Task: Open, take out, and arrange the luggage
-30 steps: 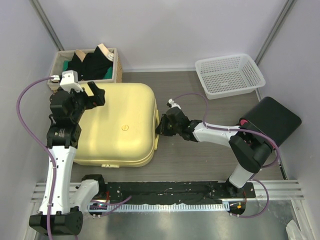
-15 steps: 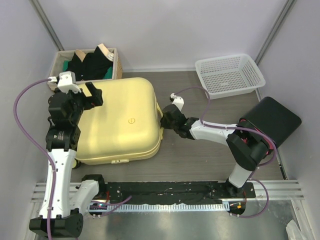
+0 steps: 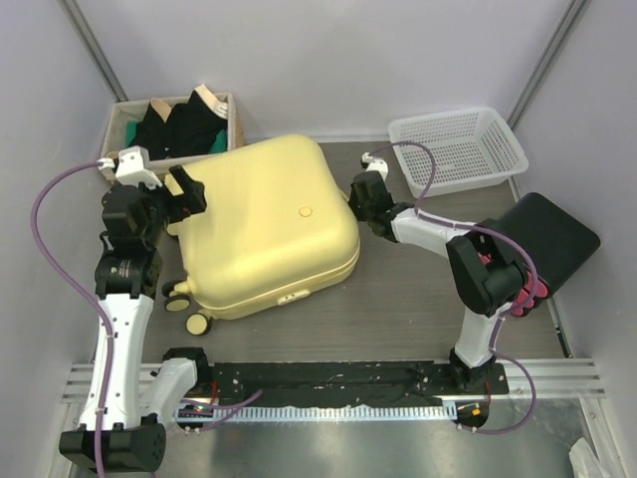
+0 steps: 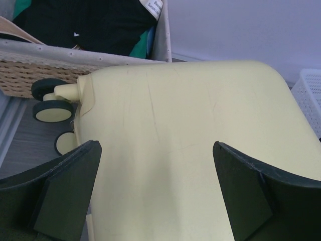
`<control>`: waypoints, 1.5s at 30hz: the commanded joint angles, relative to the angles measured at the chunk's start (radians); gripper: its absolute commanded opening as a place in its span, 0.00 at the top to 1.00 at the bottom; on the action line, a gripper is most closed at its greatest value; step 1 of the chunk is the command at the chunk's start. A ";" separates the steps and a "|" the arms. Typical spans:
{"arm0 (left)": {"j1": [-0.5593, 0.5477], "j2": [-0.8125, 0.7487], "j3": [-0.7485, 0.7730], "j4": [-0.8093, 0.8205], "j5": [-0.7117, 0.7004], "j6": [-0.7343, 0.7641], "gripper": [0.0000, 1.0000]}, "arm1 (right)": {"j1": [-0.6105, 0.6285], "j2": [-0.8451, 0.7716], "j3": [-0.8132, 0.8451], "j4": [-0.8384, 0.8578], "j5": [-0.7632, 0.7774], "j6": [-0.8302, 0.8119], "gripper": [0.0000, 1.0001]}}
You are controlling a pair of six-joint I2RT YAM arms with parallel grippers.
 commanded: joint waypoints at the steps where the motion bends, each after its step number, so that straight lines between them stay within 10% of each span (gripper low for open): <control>1: 0.017 -0.020 -0.046 0.013 -0.014 -0.098 0.00 | -0.157 0.044 0.156 0.007 0.081 -0.104 0.99; 6: 0.028 -0.025 -0.149 0.039 0.074 -0.176 0.00 | -0.229 0.062 0.269 -0.059 -0.032 -0.138 0.93; 11: 0.026 -0.035 -0.227 0.045 0.149 -0.243 0.00 | -0.241 -0.017 0.323 -0.139 -0.076 -0.204 0.26; 14: 0.028 -0.058 -0.259 0.028 0.151 -0.250 0.00 | -0.241 -0.109 0.313 -0.192 -0.077 -0.210 0.16; 30: 0.026 -0.209 -0.385 -0.058 0.296 -0.264 0.00 | -0.243 -0.614 -0.099 -0.333 -0.308 -0.070 0.16; 36: 0.022 -0.210 -0.462 0.073 0.578 -0.305 0.00 | -0.241 -0.688 -0.245 -0.415 -0.364 -0.026 0.16; 45: -0.085 -0.200 -0.500 0.120 0.589 -0.325 0.00 | -0.235 -0.758 -0.424 -0.369 -0.467 0.143 0.24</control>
